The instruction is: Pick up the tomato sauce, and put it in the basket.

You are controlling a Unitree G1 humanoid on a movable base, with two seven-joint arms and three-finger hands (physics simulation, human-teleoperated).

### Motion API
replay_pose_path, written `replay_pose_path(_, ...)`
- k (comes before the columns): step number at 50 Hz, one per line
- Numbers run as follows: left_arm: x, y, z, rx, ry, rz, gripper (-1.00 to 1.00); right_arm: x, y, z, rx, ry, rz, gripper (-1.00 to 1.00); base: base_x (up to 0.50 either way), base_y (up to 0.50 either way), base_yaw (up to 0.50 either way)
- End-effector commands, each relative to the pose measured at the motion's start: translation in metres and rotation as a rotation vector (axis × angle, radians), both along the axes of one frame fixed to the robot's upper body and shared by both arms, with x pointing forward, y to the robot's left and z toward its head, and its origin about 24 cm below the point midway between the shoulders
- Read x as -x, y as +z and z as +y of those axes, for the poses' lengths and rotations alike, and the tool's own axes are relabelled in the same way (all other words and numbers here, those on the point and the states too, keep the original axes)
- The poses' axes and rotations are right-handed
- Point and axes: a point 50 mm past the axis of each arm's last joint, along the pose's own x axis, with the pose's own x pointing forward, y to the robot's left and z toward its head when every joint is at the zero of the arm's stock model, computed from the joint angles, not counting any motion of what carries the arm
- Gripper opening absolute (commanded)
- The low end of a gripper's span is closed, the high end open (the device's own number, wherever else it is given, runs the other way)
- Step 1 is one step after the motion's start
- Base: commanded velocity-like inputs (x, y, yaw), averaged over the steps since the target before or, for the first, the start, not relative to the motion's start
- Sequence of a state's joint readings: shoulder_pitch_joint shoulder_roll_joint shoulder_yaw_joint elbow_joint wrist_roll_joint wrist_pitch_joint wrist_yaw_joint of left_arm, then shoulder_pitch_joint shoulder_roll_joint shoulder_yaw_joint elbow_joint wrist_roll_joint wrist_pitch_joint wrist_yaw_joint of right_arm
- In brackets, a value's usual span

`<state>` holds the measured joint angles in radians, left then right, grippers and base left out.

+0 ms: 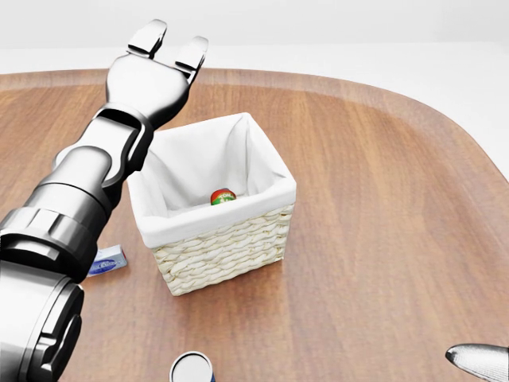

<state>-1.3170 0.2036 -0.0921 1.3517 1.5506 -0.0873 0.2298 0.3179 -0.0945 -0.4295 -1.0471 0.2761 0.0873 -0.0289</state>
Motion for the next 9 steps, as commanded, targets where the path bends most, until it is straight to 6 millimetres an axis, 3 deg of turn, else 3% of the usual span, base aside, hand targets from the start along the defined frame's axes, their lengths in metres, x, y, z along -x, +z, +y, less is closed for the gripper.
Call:
replay_pose_path(1, -0.001, 0.013, 0.002, -0.016, 0.005, -0.035, 1.00, -0.001, 0.000, 0.001, 0.004, -0.001, -0.002, 1.00, 0.00, 0.00, 0.00)
replay_pose_path(9, -0.002, 0.025, 0.002, -0.010, 0.006, -0.057, 1.00, -0.001, 0.000, 0.001, 0.006, -0.001, -0.002, 1.00, 0.00, 0.00, 0.00)
